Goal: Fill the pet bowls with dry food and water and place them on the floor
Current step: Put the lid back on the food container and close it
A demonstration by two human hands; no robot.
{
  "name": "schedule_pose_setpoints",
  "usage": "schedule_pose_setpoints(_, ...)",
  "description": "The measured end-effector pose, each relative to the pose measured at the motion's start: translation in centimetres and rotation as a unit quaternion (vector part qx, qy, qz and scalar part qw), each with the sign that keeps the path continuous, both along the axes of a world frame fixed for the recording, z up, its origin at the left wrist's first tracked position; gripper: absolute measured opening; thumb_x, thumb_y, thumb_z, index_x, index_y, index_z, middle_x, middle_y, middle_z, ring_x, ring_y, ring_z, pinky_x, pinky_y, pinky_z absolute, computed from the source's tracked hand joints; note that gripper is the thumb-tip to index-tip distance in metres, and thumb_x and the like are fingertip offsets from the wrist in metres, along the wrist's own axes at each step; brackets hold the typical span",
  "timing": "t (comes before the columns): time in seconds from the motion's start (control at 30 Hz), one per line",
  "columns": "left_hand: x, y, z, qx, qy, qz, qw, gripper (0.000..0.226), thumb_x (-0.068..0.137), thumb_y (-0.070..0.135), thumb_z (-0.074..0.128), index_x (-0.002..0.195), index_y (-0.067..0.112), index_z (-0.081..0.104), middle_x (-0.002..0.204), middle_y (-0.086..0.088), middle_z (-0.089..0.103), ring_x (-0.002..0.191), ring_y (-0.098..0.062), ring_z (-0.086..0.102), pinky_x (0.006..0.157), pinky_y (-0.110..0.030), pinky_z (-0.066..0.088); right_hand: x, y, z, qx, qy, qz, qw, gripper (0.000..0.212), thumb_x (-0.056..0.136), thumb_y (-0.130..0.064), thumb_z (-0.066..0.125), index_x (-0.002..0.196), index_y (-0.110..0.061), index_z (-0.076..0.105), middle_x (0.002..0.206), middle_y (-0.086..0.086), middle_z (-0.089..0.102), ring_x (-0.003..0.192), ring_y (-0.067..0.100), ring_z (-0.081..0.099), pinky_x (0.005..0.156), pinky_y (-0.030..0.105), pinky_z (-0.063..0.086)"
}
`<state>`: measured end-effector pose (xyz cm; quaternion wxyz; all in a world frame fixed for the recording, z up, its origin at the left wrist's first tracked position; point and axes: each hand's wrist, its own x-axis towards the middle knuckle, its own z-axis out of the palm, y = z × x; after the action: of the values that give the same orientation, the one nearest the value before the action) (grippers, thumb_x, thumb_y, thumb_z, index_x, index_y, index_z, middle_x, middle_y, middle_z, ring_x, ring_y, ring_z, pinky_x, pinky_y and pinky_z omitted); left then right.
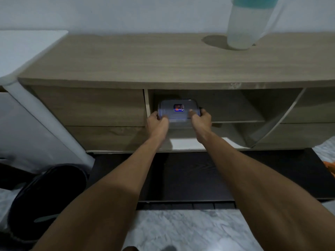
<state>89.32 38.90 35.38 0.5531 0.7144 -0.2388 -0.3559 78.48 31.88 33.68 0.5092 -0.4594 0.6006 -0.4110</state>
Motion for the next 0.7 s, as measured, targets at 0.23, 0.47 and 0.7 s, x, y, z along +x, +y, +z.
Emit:
schedule_pose_setpoints(0.23, 0.2, -3.6, -1.7, -0.012, -0.022, -0.009, 1.0, 0.049, 0.1, 0.017, 0.049, 0.146, 0.006, 0.034, 0.137, -0.009, 0.049, 0.109, -0.014, 0.048, 0.087, -0.023, 0.035, 1.6, -4.1, -2.1, -0.01, 0.017, 0.016, 1.0, 0.039, 0.096, -0.015, 0.058, 0.134, -0.006, 0.053, 0.126, 0.014, 0.061, 0.118, 0.026, 0.057, 0.096, 0.026, 0.043)
schedule_pose_setpoints(0.47, 1.3, -5.2, -3.1, 0.009, -0.034, -0.006, 0.999, 0.031, 0.096, 0.016, 0.047, 0.123, 0.002, 0.049, 0.106, -0.01, 0.052, 0.086, -0.016, 0.047, 0.076, -0.032, 0.035, 3.4, -6.1, -3.2, -0.032, 0.017, 0.029, 0.999, 0.045, 0.097, -0.021, 0.059, 0.139, -0.008, 0.05, 0.138, 0.012, 0.056, 0.129, 0.026, 0.051, 0.1, 0.02, 0.036)
schedule_pose_setpoints(0.7, 1.4, -5.4, -2.8, 0.041, -0.036, -0.026, 0.998, 0.037, 0.094, 0.014, 0.046, 0.129, 0.002, 0.047, 0.114, -0.012, 0.051, 0.096, -0.02, 0.046, 0.08, -0.032, 0.035, 3.8, -7.0, -3.6, -0.025, 0.049, 0.041, 0.998, 0.045, 0.098, -0.026, 0.056, 0.14, -0.009, 0.048, 0.138, 0.012, 0.054, 0.129, 0.027, 0.05, 0.102, 0.026, 0.04)
